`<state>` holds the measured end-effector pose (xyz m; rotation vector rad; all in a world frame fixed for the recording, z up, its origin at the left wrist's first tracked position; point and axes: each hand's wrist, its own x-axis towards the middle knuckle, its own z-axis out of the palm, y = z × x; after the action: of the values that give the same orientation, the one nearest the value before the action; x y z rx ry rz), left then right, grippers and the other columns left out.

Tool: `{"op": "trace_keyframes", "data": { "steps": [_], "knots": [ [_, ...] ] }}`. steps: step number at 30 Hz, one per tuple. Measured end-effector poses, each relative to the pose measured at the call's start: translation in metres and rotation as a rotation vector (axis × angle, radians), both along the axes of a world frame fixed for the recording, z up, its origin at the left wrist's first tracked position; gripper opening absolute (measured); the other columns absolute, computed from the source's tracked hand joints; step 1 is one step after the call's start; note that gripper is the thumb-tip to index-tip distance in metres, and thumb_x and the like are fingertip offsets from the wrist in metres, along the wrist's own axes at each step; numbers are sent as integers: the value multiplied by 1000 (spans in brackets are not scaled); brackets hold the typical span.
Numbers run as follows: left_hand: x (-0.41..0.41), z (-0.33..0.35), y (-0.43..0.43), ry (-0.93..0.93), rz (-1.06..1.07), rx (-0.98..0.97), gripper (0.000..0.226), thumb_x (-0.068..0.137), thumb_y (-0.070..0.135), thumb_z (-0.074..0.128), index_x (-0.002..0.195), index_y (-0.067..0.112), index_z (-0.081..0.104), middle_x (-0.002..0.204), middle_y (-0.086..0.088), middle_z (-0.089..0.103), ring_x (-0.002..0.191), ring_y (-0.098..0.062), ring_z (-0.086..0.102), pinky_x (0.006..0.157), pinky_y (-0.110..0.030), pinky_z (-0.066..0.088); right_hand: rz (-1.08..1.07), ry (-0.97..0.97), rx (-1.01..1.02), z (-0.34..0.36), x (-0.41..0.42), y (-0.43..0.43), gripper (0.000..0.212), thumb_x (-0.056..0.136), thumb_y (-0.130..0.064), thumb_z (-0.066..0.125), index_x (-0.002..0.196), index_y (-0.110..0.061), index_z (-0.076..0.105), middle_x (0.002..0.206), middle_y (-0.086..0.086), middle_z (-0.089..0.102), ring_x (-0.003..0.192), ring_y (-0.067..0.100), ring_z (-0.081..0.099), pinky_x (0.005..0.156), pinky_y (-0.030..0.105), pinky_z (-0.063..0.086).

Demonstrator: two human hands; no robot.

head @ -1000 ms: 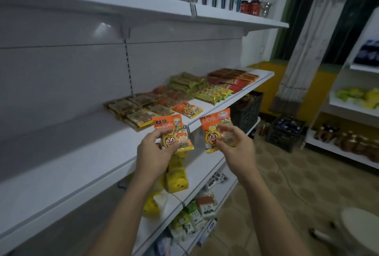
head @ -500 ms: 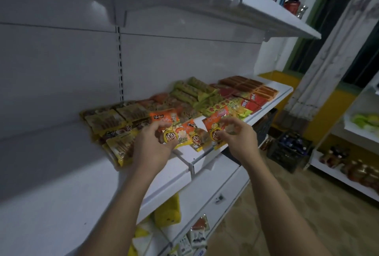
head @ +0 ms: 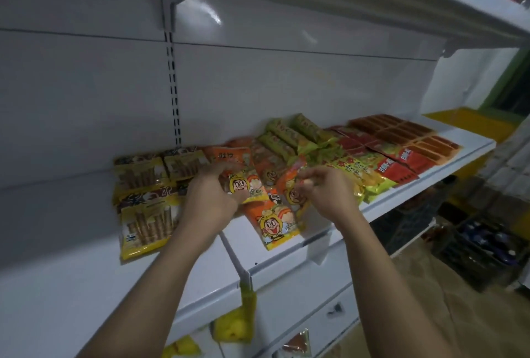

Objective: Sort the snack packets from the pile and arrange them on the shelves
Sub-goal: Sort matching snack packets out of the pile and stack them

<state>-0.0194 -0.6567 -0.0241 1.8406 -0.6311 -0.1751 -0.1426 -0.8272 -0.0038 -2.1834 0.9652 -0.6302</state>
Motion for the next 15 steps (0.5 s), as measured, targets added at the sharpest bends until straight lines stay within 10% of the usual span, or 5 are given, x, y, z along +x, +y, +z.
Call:
{"op": "trace_keyframes", "data": {
  "steps": [4,8,15],
  "knots": [
    [-10,4,-17,100,39,-5,41,78,15,82,109,35,63,107,1,67,81,-16,69,54,-23,57,141,80,16,0,-2,-18,16,82,-23,79,93,-23,68,91,-2,69,84,15,65,62,21,43],
    [-24,5,-25,89,104,3,44,82,14,79,120,28,61,99,5,67,71,-5,66,45,-11,46,246,178,-82,-1,-4,-32,14,81,-28,78,85,-26,64,109,1,64,97,17,60,81,26,45],
    [-49,-6,-24,81,221,-31,42,80,10,80,113,28,62,111,-6,66,93,-20,67,48,-9,47,340,391,-572,-4,-11,-32,39,90,-49,59,124,-31,62,135,1,50,127,24,38,104,38,28]
  ]
}}
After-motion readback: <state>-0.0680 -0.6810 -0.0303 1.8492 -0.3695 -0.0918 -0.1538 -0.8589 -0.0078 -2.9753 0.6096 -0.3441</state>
